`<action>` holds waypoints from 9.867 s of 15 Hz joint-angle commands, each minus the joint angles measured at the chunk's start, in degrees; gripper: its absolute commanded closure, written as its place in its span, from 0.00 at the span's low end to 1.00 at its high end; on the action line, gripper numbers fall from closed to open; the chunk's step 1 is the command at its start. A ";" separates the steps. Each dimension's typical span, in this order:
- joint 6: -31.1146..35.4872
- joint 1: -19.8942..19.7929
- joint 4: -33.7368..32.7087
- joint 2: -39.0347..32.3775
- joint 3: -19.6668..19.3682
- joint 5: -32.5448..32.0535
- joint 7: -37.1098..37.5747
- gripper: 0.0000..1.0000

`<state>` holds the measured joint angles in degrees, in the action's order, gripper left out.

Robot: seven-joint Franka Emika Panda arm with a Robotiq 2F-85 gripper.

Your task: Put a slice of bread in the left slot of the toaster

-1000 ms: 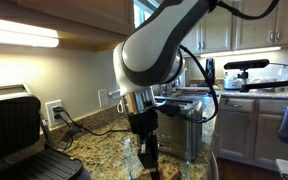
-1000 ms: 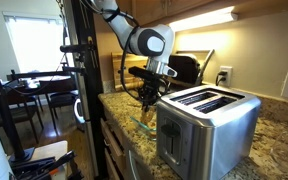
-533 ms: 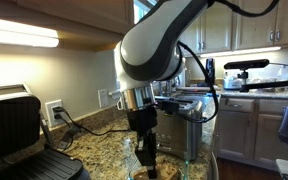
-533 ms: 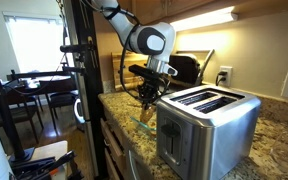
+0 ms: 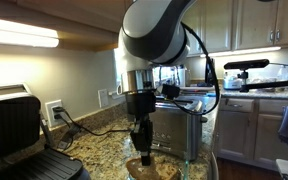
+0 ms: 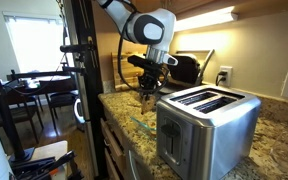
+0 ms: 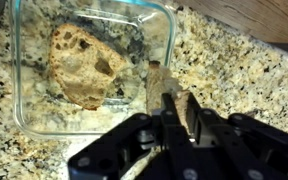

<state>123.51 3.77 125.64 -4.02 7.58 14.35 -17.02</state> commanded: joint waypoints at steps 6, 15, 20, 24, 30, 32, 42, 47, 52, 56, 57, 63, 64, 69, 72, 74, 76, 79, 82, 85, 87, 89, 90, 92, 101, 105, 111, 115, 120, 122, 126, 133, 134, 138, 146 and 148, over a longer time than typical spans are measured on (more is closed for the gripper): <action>1.21 0.22 5.91 8.09 -1.02 4.21 -3.24 0.94; 0.70 0.72 9.40 14.94 -3.51 6.13 -6.28 0.94; 0.69 1.01 11.04 17.74 -4.54 5.87 -6.49 0.94; 0.64 1.25 12.19 19.78 -5.19 5.79 -6.35 0.94; 0.72 1.25 12.99 22.20 -6.37 5.57 -6.04 0.94; 0.85 1.22 13.21 22.98 -6.82 5.54 -5.92 0.94; 1.30 0.75 13.15 25.01 -8.94 4.97 -5.23 0.94; 2.07 0.33 12.90 25.03 -9.66 4.39 -4.72 0.94; 3.04 0.14 13.02 25.77 -10.30 4.48 -4.79 0.94; 3.41 0.07 13.17 27.11 -10.87 4.40 -4.78 0.94; 3.41 0.05 13.15 27.38 -11.02 4.38 -4.75 0.94; 3.65 -0.17 13.30 28.58 -11.73 3.98 -4.53 0.94; 3.81 -0.30 13.29 28.62 -11.84 3.82 -4.43 0.94; 4.76 -1.16 12.82 28.25 -12.52 3.46 -3.99 0.94; 6.14 -1.77 12.29 27.52 -12.85 3.30 -3.66 0.94; 6.41 -2.05 12.92 28.49 -12.84 3.11 -2.98 0.94; 6.72 -2.22 12.95 28.53 -12.79 2.91 -2.23 0.94; 7.65 -2.47 11.90 26.93 -13.09 2.96 -2.10 0.94; 8.47 -2.79 11.80 26.79 -13.48 2.94 -1.77 0.94; 8.33 -2.95 11.81 26.87 -14.12 2.95 -1.86 0.94; 8.26 -3.24 11.94 27.04 -14.47 2.85 -1.77 0.94; 7.99 -3.74 12.86 28.45 -14.59 2.60 -1.42 0.94; 7.98 -3.94 12.97 28.66 -14.74 2.54 -1.38 0.94; 7.92 -4.36 13.17 29.08 -15.02 2.34 -1.19 0.94; 7.75 -6.08 13.80 30.15 -16.64 1.62 -1.52 0.94; 7.74 -6.51 13.56 29.73 -17.84 1.77 -2.07 0.94; 8.01 -6.68 12.95 28.88 -18.71 1.85 -2.22 0.94; 8.23 -6.68 12.63 28.38 -18.94 1.96 -2.28 0.94; 8.48 -6.89 12.24 27.59 -19.62 2.11 -2.37 0.94; 8.55 -7.01 12.09 27.21 -19.90 2.11 -2.31 0.94; 8.70 -7.42 11.72 26.26 -20.32 2.12 -2.37 0.94; 9.32 -7.49 10.99 24.24 -20.61 2.22 -2.53 0.94; 9.55 -7.51 10.86 23.84 -20.62 2.23 -2.52 0.94; 10.64 -7.55 10.84 22.97 -20.63 2.29 -2.51 0.94; 9.81 -7.10 10.72 22.57 -20.48 2.86 -2.58 0.63; 9.81 -7.09 10.72 22.56 -20.48 2.86 -2.59 0.56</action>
<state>133.43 -3.27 136.45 18.55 -12.94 17.25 -19.67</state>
